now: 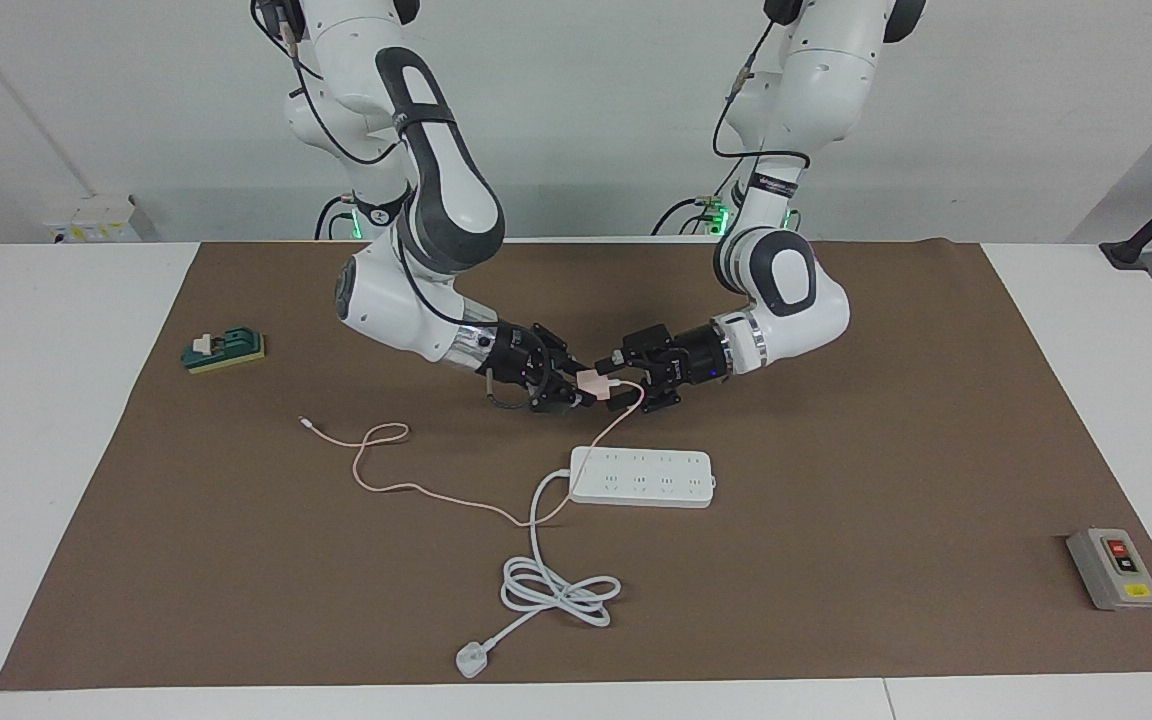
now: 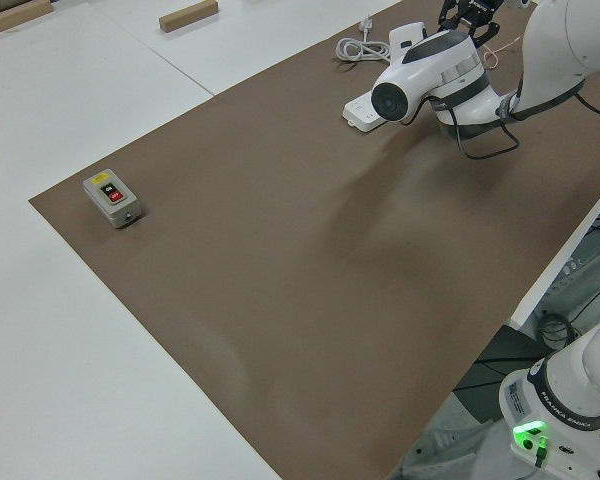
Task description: Plug charger into power strip
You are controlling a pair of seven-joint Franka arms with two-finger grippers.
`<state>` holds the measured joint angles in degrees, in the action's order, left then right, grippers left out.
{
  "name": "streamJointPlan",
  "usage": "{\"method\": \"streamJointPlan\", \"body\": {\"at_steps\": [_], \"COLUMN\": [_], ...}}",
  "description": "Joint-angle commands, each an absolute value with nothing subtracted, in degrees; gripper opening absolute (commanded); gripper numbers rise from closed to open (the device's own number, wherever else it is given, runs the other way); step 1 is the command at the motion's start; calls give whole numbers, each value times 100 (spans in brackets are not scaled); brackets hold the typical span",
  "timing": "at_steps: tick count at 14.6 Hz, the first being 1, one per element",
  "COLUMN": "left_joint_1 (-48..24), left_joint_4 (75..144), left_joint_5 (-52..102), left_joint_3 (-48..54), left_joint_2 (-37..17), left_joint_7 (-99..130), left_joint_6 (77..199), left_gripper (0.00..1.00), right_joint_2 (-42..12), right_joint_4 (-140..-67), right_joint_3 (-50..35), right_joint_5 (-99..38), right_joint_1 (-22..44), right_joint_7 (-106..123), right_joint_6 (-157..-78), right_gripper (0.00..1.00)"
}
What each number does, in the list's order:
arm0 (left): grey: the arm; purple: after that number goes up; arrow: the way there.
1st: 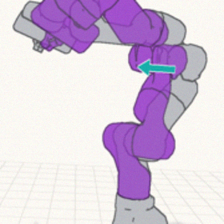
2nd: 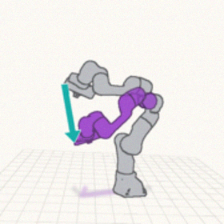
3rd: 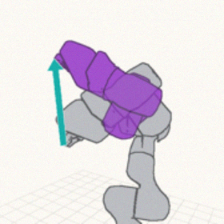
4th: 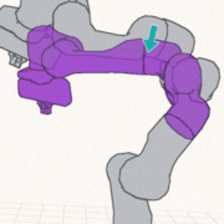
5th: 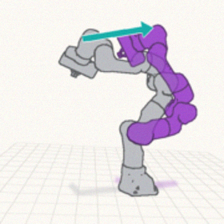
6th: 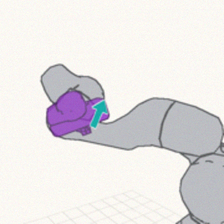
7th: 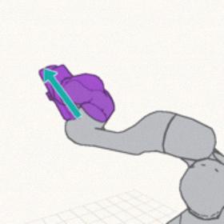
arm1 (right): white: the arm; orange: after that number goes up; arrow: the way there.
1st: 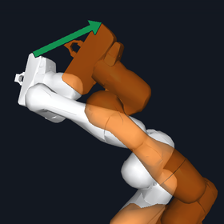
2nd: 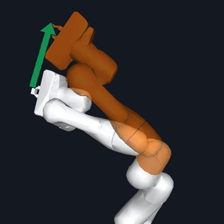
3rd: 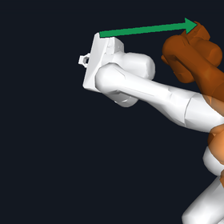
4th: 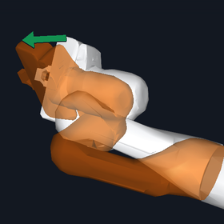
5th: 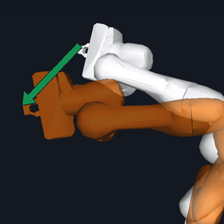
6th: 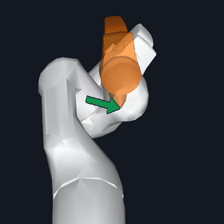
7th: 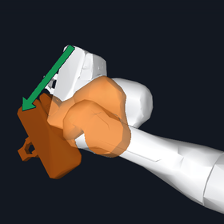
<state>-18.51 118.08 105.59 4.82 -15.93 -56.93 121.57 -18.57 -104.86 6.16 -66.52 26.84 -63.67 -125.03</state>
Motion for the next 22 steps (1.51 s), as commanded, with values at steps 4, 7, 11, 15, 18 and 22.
{"method": "streamJointPlan", "body": {"at_steps": [4,7,11,15,18,22], "left_joint_1": [-1837,-1837,-1863,-1854,-1863,-1863], "left_joint_4": [11900,11900,11900,11900,11909,11979], "left_joint_5": [10688,10688,10688,10688,10688,10696], "left_joint_3": [466,466,466,466,475,483], "left_joint_2": [-1573,-1573,-1582,-1573,-1582,-1626], "left_joint_7": [-5871,-5880,-5932,-5950,-5950,-5924], "left_joint_6": [12059,12050,12094,12085,12085,12085], "left_gripper": [75,70,66,54,45,0], "right_joint_2": [-1828,-1828,-1828,-1828,-1828,-1828], "right_joint_4": [-10485,-10494,-10494,-10494,-10494,-10494], "right_joint_3": [606,598,606,606,606,606], "right_joint_5": [-6548,-6548,-6548,-6548,-6548,-6548], "right_joint_1": [2628,2628,2628,2628,2628,2628], "right_joint_7": [-6372,-6372,-6372,-6372,-6372,-6363], "right_joint_6": [-12437,-12437,-12437,-12445,-12445,-12454], "right_gripper": [0,0,0,0,0,0]}}
